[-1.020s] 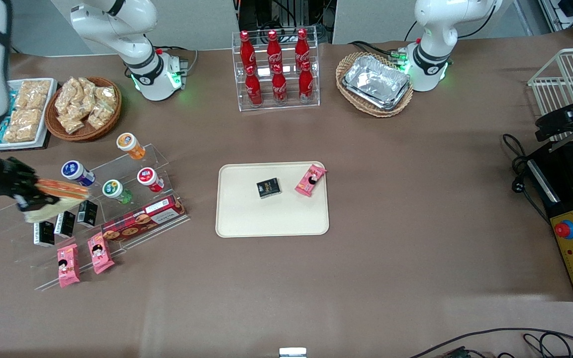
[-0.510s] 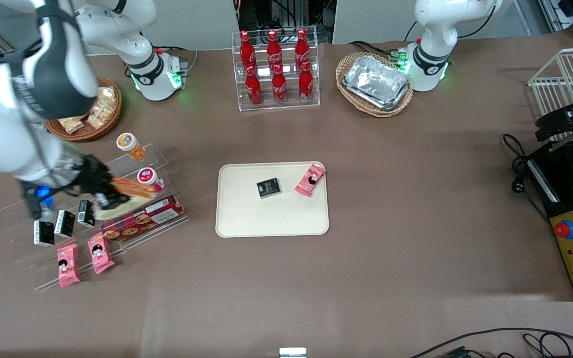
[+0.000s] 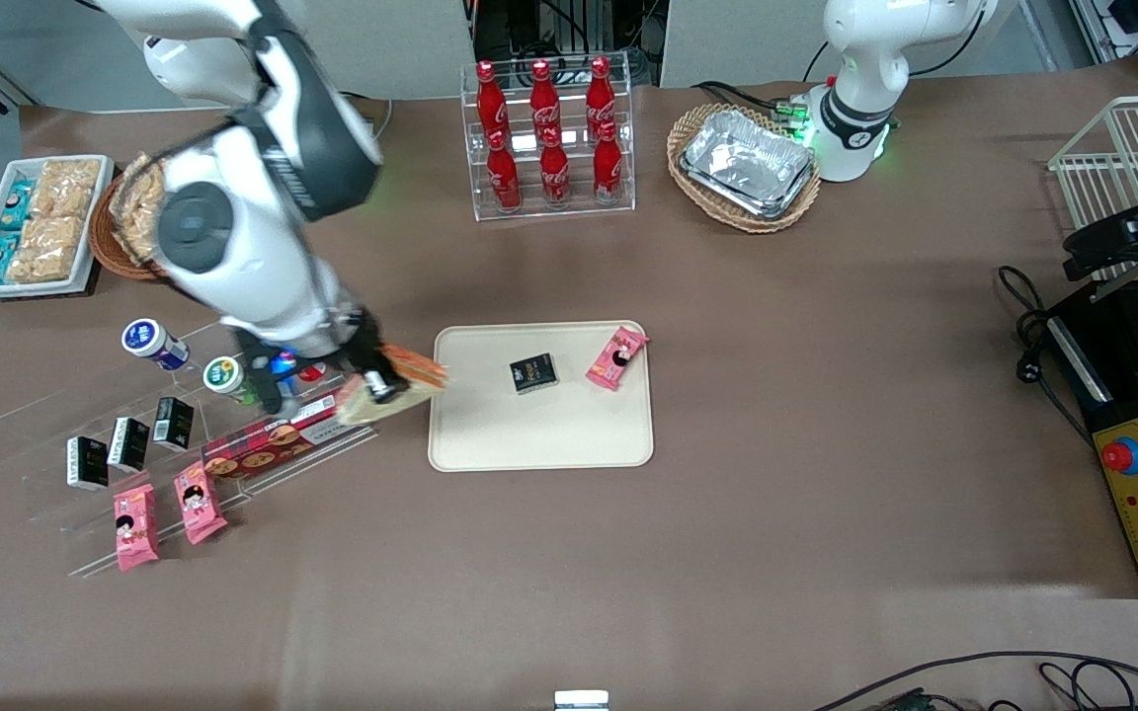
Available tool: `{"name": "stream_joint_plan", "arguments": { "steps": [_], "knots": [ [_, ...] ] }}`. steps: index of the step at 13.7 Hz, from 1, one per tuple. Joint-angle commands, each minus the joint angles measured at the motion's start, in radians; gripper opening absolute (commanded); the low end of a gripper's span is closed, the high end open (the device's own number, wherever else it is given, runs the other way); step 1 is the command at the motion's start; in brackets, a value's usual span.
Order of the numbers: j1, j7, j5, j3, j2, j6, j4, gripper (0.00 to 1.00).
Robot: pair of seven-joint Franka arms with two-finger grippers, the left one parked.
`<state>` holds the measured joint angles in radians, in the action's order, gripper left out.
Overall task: Place sandwich on tray
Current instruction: 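Lift the sandwich and carry it with the right gripper to the cream tray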
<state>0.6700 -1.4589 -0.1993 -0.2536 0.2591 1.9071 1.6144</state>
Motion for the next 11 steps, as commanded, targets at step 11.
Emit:
{"name": "stream_joint_plan", "arguments": {
  "steps": [11],
  "knots": [
    [0.149,-0.354,-0.081,-0.015,0.342,0.375,-0.027,0.47]
  ]
}}
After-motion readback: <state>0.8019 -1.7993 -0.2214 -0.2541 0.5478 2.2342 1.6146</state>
